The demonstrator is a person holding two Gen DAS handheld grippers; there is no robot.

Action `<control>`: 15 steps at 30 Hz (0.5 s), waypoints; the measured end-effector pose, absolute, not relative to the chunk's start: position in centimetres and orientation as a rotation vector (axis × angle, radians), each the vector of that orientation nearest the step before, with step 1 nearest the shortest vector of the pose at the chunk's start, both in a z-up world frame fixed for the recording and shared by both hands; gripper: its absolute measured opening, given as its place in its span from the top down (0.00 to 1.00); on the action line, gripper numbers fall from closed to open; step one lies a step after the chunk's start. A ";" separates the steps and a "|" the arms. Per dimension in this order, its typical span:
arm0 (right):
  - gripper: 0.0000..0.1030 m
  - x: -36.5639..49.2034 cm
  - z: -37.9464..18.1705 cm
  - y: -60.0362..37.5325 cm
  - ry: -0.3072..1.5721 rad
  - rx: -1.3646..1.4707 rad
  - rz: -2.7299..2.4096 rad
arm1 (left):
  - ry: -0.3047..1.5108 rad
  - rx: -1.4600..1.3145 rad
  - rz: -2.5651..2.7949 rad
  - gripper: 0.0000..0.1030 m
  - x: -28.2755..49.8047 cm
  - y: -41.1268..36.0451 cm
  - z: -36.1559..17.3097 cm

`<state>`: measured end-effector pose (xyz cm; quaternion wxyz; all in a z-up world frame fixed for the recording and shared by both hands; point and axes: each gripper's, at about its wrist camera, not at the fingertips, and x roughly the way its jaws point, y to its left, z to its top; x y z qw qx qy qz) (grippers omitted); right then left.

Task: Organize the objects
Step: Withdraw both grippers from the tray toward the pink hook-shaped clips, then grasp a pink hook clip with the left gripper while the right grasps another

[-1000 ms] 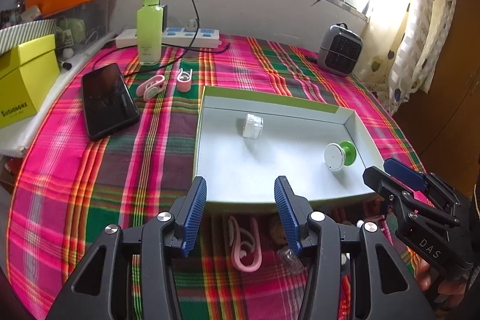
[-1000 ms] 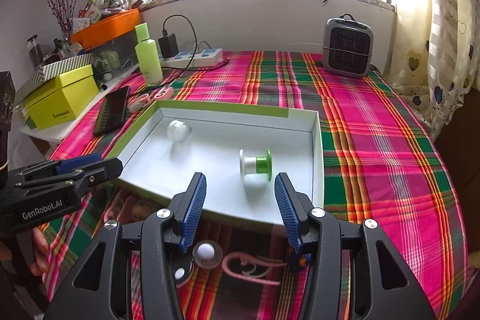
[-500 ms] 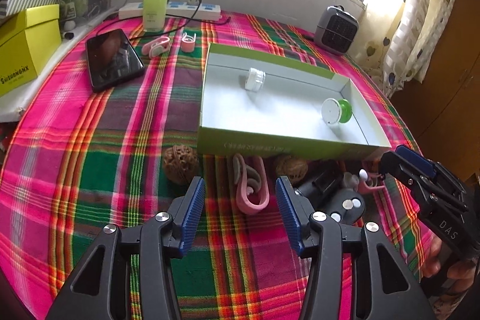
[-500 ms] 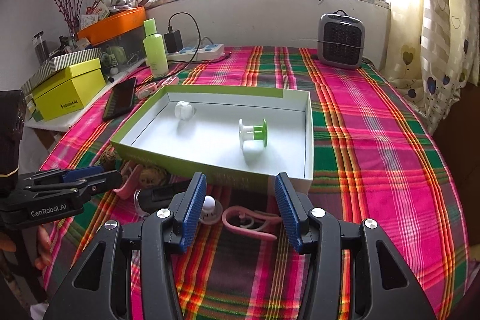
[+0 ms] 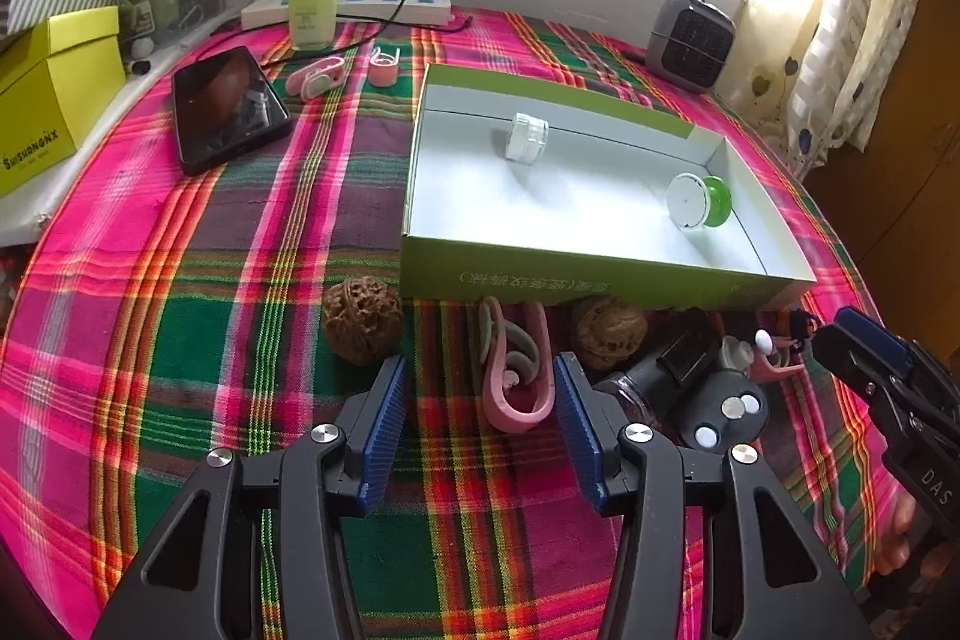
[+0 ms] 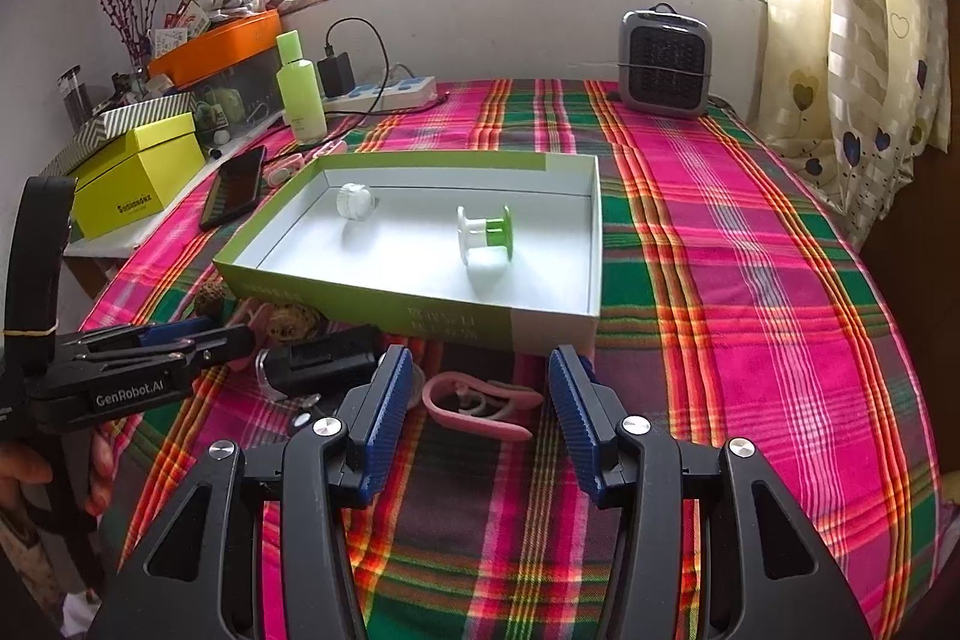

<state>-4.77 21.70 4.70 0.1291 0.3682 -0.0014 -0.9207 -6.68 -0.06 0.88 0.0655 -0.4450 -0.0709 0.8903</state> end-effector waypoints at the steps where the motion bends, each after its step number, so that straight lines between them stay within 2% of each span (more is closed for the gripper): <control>1: 0.53 -4.7 4.6 21.8 -0.010 1.075 -2.675 | -0.214 -1.340 2.689 0.54 -6.7 -0.1 0.9; 5: 0.53 -4.6 4.0 21.9 -0.016 1.105 -2.661 | -0.227 -1.336 2.703 0.55 -7.0 -0.3 0.8; 10: 0.53 -4.5 3.2 21.8 -0.006 1.136 -2.629 | -0.227 -1.329 2.735 0.66 -7.2 -0.7 0.7; 15: 0.53 -4.8 2.5 21.7 -0.005 1.176 -2.587 | -0.239 -1.321 2.739 0.67 -7.3 -0.9 0.7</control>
